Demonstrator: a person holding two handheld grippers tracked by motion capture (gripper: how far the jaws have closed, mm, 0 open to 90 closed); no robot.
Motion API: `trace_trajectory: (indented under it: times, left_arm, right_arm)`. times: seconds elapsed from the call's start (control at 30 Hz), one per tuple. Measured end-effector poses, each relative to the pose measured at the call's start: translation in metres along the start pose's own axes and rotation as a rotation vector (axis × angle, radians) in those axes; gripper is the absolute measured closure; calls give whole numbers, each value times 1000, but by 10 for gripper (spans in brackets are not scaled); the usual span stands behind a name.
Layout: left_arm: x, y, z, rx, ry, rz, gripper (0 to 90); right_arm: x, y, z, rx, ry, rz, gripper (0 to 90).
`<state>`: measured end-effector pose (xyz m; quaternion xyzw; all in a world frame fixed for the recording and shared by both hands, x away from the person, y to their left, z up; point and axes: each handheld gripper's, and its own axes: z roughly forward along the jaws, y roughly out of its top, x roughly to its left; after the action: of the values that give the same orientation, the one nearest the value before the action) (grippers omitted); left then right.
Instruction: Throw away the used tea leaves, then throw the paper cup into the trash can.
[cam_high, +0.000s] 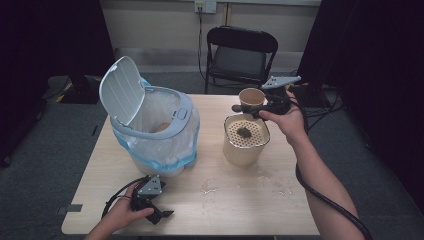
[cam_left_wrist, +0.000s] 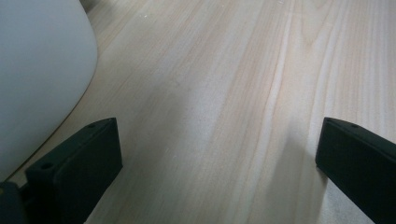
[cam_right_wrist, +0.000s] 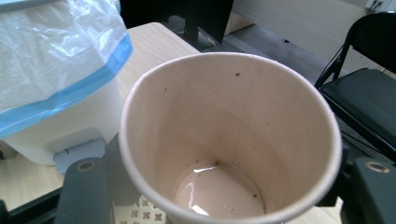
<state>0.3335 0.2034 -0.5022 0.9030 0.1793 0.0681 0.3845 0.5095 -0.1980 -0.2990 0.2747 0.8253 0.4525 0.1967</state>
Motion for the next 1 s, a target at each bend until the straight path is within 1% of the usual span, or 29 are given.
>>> trace_trajectory:
  times: [0.03,0.1,0.3,0.43,0.6,0.77,0.8,1.0]
  left_arm:
    - [0,0,0,7,4,1,0]
    - [0,0,0,-1,-1,0,0]
    - [0,0,0,5,2,2,0]
    - [0,0,0,-1,-3,-4,0]
    - [0,0,0,5,0,-1,0]
    - [0,0,0,-1,-3,-5,0]
    - [0,0,0,4,-1,-3,0]
    - [0,0,0,-1,-3,-4,0]
  right_arm:
    - [1,1,0,-3,7,2,300]
    - [3,4,1,-12,18,10,300]
    - [9,13,2,-13,35,2,300]
    - [13,16,3,-10,46,4,300]
    - [18,21,3,-3,54,-2,300]
    - [22,28,2,-3,64,-10,300]
    - [22,29,2,-2,70,-9,300]
    - [27,34,2,-6,93,-18,300]
